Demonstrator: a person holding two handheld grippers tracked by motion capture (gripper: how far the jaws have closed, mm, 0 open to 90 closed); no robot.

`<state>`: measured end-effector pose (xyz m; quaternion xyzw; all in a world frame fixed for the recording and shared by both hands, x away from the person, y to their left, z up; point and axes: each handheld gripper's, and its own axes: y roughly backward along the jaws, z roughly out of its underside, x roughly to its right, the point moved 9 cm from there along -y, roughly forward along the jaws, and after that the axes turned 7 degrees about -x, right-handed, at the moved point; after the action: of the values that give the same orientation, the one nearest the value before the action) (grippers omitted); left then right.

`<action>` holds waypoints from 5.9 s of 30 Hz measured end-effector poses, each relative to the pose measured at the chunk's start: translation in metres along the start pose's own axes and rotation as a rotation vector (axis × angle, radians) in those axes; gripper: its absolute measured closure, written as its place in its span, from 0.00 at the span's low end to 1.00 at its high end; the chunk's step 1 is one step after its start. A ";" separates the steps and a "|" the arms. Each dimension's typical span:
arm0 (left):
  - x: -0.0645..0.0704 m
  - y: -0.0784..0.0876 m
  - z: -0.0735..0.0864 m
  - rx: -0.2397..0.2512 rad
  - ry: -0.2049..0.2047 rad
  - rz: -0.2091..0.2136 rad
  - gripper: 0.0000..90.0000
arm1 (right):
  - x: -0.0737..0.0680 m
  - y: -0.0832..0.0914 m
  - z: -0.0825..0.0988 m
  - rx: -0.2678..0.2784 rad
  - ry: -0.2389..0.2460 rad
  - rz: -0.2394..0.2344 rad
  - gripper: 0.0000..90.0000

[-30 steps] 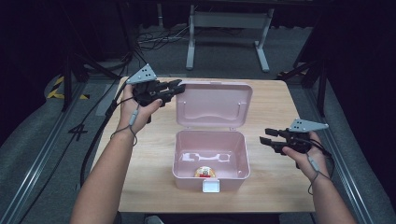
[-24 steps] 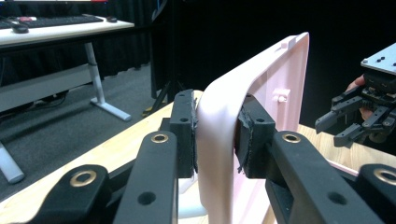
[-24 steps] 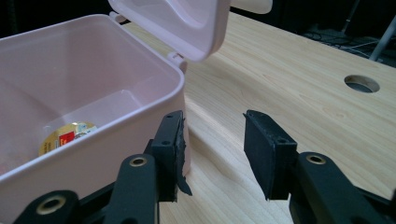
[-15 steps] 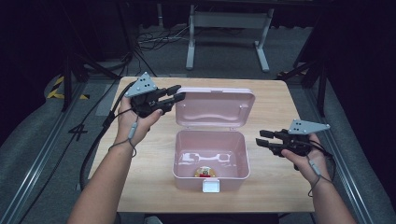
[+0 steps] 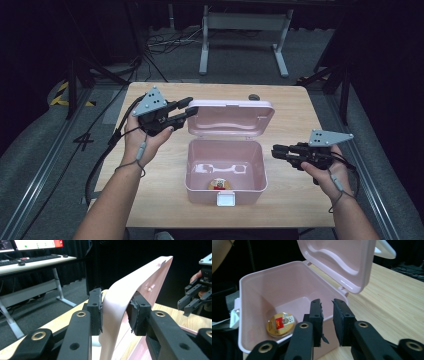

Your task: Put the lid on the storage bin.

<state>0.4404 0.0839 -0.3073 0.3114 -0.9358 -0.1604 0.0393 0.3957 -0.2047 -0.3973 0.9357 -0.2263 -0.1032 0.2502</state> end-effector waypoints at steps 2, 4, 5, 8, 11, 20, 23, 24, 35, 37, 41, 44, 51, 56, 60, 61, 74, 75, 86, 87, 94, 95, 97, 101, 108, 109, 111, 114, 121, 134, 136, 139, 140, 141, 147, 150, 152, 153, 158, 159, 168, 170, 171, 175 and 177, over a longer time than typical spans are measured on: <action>0.004 0.003 0.002 0.000 -0.003 0.006 0.73 | -0.002 0.000 -0.001 0.005 0.002 -0.007 0.89; 0.006 0.005 0.004 0.002 0.001 0.009 0.72 | -0.004 -0.001 -0.003 0.010 0.003 -0.009 0.89; 0.007 0.006 0.005 0.004 0.004 0.012 0.72 | -0.004 -0.001 -0.003 0.011 0.004 -0.011 0.90; 0.010 0.008 0.009 0.014 0.024 0.030 0.70 | -0.006 0.000 -0.006 0.026 -0.004 -0.022 0.90; 0.014 0.010 0.012 0.018 0.038 0.040 0.68 | -0.007 0.000 -0.008 0.042 -0.010 -0.030 0.92; 0.029 0.017 0.023 0.014 0.010 0.038 0.63 | -0.009 -0.001 -0.011 0.062 -0.018 -0.042 0.93; 0.031 0.019 0.027 0.015 0.015 0.031 0.62 | -0.010 -0.001 -0.011 0.065 -0.018 -0.042 0.93; 0.032 0.019 0.028 0.016 0.018 0.036 0.61 | -0.010 -0.001 -0.012 0.066 -0.018 -0.042 0.93; 0.042 0.024 0.039 -0.009 0.012 0.037 0.55 | -0.014 0.000 -0.019 0.088 0.001 -0.039 0.97; 0.042 0.024 0.042 -0.017 0.020 0.037 0.54 | -0.014 0.000 -0.019 0.092 0.003 -0.041 0.98; 0.043 0.023 0.050 -0.048 0.025 0.042 0.54 | -0.014 0.000 -0.021 0.107 0.008 -0.042 1.00; 0.043 0.025 0.056 -0.070 0.033 0.048 0.53 | -0.013 0.001 -0.024 0.110 0.013 -0.046 1.00; 0.035 0.034 0.066 -0.103 0.053 0.027 0.51 | -0.013 0.000 -0.025 0.109 0.015 -0.059 1.00; 0.029 0.037 0.068 -0.104 0.062 0.024 0.50 | -0.015 0.001 -0.025 0.114 0.018 -0.064 1.00; 0.026 0.039 0.071 -0.108 0.057 0.041 0.49 | -0.017 0.004 -0.025 0.119 0.020 -0.068 1.00; 0.026 0.040 0.071 -0.111 0.054 0.047 0.49 | -0.017 0.005 -0.025 0.122 0.020 -0.068 1.00; -0.008 0.058 0.078 -0.096 0.125 0.015 0.50 | -0.024 0.007 -0.023 0.117 0.025 -0.076 1.00; -0.012 0.059 0.080 -0.089 0.140 0.009 0.50 | -0.024 0.007 -0.023 0.116 0.025 -0.076 1.00; -0.045 0.061 0.091 -0.077 0.158 -0.095 0.46 | -0.031 0.010 -0.017 0.088 0.027 -0.074 1.00; -0.047 0.061 0.092 -0.078 0.164 -0.102 0.46 | -0.031 0.010 -0.016 0.084 0.028 -0.070 1.00; -0.062 0.055 0.103 -0.099 0.167 -0.150 0.46 | -0.035 0.011 -0.010 0.045 0.022 -0.082 0.99; -0.065 0.054 0.105 -0.104 0.165 -0.159 0.45 | -0.036 0.011 -0.009 0.042 0.022 -0.084 0.99; -0.068 0.052 0.108 -0.112 0.165 -0.168 0.45 | -0.038 0.010 -0.008 0.029 0.024 -0.091 0.99; -0.074 0.051 0.112 -0.107 0.173 -0.180 0.44 | -0.042 0.010 -0.006 0.009 0.036 -0.097 0.99; -0.082 0.051 0.119 -0.111 0.180 -0.196 0.44 | -0.046 0.007 0.001 -0.058 0.044 -0.117 0.99; -0.082 0.051 0.120 -0.108 0.187 -0.198 0.44 | -0.047 0.006 0.002 -0.063 0.044 -0.121 0.99; -0.084 0.052 0.122 -0.107 0.195 -0.201 0.44 | -0.048 0.005 0.004 -0.081 0.041 -0.131 0.98; -0.086 0.051 0.126 -0.119 0.197 -0.208 0.44 | -0.050 0.003 0.007 -0.105 0.046 -0.139 0.98; -0.087 0.049 0.131 -0.138 0.190 -0.221 0.44 | -0.052 0.001 0.010 -0.149 0.066 -0.140 0.98; -0.087 0.048 0.133 -0.145 0.194 -0.217 0.44 | -0.056 -0.001 0.018 -0.222 0.093 -0.161 0.98; -0.087 0.048 0.133 -0.148 0.192 -0.217 0.44 | -0.056 -0.001 0.018 -0.230 0.099 -0.160 0.98; -0.087 0.048 0.133 -0.145 0.193 -0.216 0.44 | -0.056 -0.001 0.020 -0.243 0.101 -0.163 0.98; -0.087 0.048 0.133 -0.143 0.197 -0.216 0.44 | -0.056 0.000 0.020 -0.249 0.102 -0.161 0.98; -0.086 0.048 0.133 -0.142 0.198 -0.215 0.44 | -0.056 0.000 0.021 -0.255 0.103 -0.162 0.98; -0.086 0.047 0.133 -0.146 0.191 -0.212 0.44 | -0.058 -0.001 0.024 -0.279 0.113 -0.171 0.98; -0.086 0.047 0.133 -0.147 0.190 -0.211 0.44 | -0.058 -0.002 0.025 -0.288 0.115 -0.177 0.98; -0.086 0.047 0.133 -0.148 0.191 -0.211 0.44 | -0.058 -0.001 0.026 -0.295 0.115 -0.177 0.98; -0.086 0.047 0.133 -0.148 0.191 -0.212 0.44 | -0.058 -0.001 0.026 -0.300 0.116 -0.180 0.97; -0.086 0.046 0.134 -0.148 0.192 -0.211 0.44 | -0.057 -0.001 0.030 -0.329 0.121 -0.181 0.95; -0.085 0.046 0.134 -0.149 0.196 -0.212 0.44 | -0.057 -0.001 0.031 -0.335 0.121 -0.181 0.95; -0.084 0.052 0.136 -0.150 0.203 -0.213 0.43 | -0.053 0.011 0.020 -0.279 0.117 -0.176 0.90; -0.083 0.053 0.135 -0.148 0.203 -0.215 0.43 | -0.051 0.014 0.015 -0.245 0.111 -0.170 0.88; -0.082 0.053 0.136 -0.148 0.202 -0.217 0.44 | -0.050 0.015 0.013 -0.229 0.108 -0.163 0.87; -0.076 0.056 0.137 -0.156 0.193 -0.219 0.43 | -0.042 0.017 0.000 -0.154 0.096 -0.115 0.83; -0.074 0.058 0.137 -0.160 0.187 -0.224 0.43 | -0.036 0.018 -0.007 -0.116 0.086 -0.088 0.77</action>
<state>0.4429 0.2099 -0.4163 0.4234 -0.8717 -0.2079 0.1329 0.3591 -0.1985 -0.3787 0.9322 -0.1676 -0.0869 0.3090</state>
